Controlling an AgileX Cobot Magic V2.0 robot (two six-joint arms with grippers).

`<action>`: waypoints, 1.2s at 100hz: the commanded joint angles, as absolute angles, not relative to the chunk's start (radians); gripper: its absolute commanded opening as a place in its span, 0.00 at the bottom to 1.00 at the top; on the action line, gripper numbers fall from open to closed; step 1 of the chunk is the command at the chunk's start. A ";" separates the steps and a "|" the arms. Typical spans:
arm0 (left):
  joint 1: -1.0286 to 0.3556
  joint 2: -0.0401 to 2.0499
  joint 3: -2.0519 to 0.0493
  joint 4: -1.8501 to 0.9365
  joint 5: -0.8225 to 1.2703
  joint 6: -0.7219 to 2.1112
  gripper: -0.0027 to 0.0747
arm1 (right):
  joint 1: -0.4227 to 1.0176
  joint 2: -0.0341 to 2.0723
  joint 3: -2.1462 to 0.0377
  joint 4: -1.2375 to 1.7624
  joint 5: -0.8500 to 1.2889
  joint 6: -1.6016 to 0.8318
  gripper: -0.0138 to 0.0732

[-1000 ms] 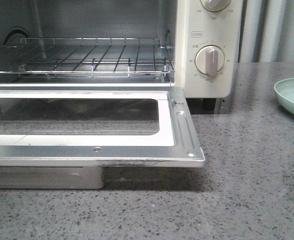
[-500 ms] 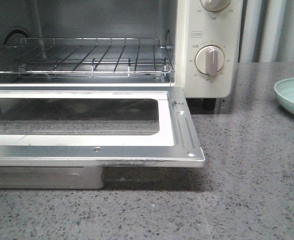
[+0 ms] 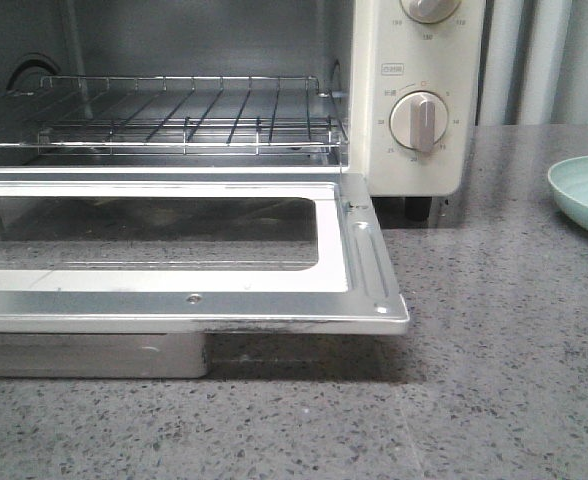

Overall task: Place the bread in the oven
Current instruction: 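Lift the croissant with the right gripper and carry it into the oven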

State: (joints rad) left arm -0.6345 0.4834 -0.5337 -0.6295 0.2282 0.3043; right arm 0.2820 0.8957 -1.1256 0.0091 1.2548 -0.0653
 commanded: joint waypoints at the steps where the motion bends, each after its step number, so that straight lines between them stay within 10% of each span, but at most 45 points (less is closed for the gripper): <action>1: -0.643 0.487 -0.568 -0.634 0.151 0.303 0.01 | 0.329 0.867 -1.147 0.055 1.304 -0.074 0.08; 120: -0.643 0.487 -0.568 -0.628 0.115 0.303 0.01 | 0.929 1.361 -1.439 -0.250 1.053 -0.078 0.08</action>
State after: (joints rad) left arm -0.6345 0.4834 -0.5337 -0.6230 0.1823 0.3043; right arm 0.9244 1.3533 -1.3843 -0.1919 1.1263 -0.0702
